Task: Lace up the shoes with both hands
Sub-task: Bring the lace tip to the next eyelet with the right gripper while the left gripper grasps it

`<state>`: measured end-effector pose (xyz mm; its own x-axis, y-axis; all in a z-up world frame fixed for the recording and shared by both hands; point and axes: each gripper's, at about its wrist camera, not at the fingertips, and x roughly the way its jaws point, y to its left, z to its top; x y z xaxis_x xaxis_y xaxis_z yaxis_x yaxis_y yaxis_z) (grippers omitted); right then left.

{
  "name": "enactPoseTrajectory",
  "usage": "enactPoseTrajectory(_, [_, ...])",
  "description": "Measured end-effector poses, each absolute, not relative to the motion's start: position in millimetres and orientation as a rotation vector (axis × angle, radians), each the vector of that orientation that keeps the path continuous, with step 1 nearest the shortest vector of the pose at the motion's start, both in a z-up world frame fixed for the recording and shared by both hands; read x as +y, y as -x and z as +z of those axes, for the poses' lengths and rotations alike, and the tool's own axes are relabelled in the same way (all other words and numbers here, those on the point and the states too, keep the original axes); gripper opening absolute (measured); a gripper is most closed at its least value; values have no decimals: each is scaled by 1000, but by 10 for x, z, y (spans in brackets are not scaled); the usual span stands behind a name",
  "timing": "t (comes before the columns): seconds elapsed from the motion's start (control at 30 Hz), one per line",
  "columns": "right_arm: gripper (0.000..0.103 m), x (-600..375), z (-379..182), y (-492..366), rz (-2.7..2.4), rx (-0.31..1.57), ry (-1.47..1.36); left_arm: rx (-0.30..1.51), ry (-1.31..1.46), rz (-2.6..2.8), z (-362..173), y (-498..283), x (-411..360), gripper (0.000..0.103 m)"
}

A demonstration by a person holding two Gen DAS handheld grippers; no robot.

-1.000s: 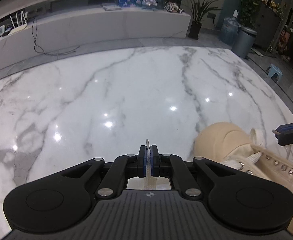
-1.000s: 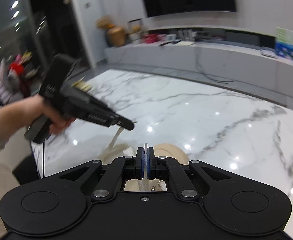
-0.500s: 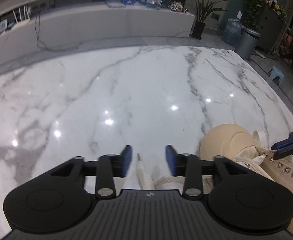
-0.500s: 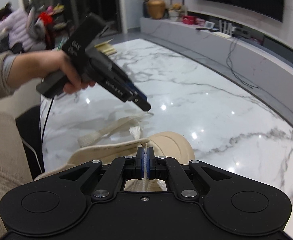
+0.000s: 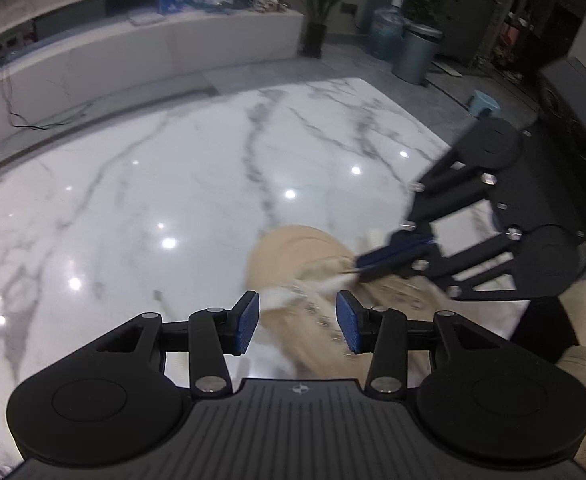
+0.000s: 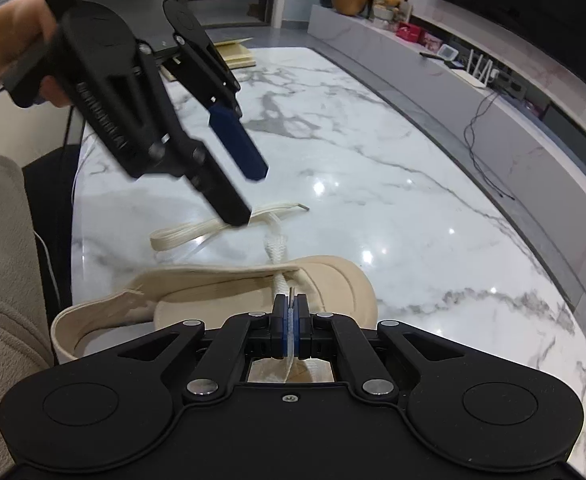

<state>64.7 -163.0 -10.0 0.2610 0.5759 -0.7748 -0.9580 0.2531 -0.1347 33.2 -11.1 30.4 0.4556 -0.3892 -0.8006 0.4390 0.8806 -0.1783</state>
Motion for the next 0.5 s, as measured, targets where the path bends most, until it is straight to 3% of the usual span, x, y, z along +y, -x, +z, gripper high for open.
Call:
enactPoseTrajectory(0.2, [1, -1577, -116, -606, 1170, 652, 722, 999, -97, -522, 225, -335, -212, 40])
enactPoseTrajectory(0.3, [1, -1548, -125, -597, 1176, 641, 734, 1012, -117, -527, 185, -336, -262, 16])
enactPoseTrajectory(0.5, [1, -1479, -151, -592, 1190, 621, 760, 1034, -147, -529, 124, -340, -321, 12])
